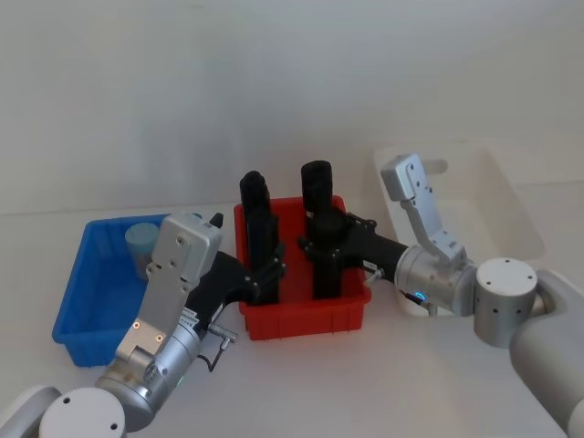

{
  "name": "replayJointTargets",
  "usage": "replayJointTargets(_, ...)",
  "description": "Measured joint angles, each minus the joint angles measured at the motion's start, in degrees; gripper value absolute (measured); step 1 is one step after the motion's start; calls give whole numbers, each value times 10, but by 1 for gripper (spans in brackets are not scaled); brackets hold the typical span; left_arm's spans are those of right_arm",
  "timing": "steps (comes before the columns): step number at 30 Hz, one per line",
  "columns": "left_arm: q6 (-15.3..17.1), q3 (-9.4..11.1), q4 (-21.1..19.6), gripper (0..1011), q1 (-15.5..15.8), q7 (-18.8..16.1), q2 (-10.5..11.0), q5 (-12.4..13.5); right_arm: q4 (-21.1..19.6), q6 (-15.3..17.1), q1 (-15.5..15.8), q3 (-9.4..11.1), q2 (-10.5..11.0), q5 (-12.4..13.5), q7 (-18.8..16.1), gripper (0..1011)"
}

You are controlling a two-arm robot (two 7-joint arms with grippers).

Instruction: Pick the cotton swabs from the blue box and place them into the white box.

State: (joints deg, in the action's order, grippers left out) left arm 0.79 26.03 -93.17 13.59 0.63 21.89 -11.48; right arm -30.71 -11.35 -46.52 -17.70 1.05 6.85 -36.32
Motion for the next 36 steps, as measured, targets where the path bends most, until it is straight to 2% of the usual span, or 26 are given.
replayJointTargets(3, 0, 0, 0, 1004, 0, 0, 0, 0, 22, -7, -12, -1, -4, -1, -3, 621)
replayJointTargets(5, 0, 0, 0, 1004, 0, 0, 0, 0, 29, -9, -16, -1, -5, -1, -4, 578)
replayJointTargets(10, 0, 0, 0, 1004, 0, 0, 0, 0, 30, -12, -18, -1, -6, 0, -6, 525)
replayJointTargets(15, 0, 0, 0, 1004, 0, 0, 0, 0, 1, -5, -7, 0, -2, 6, -7, 490)
replayJointTargets(19, 0, 0, 0, 1004, 0, 0, 0, 0, -41, 5, 10, 4, 5, 15, -7, 478)
replayJointTargets(22, 0, 0, 0, 1004, 0, 0, 0, 0, -95, 18, 31, 8, 13, 27, -5, 466)
replayJointTargets(25, 0, 0, 0, 1004, 0, 0, 0, 0, -129, 25, 44, 11, 18, 36, 0, 466)
replayJointTargets(29, 0, 0, 0, 1004, 0, 0, 0, 0, -189, 37, 67, 16, 28, 49, 12, 466)
replayJointTargets(30, 0, 0, 0, 1004, 0, 0, 0, 0, -215, 42, 77, 18, 32, 54, 19, 466)
replayJointTargets(36, 0, 0, 0, 1004, 0, 0, 0, 0, -300, 58, 110, 26, 47, 65, 51, 466)
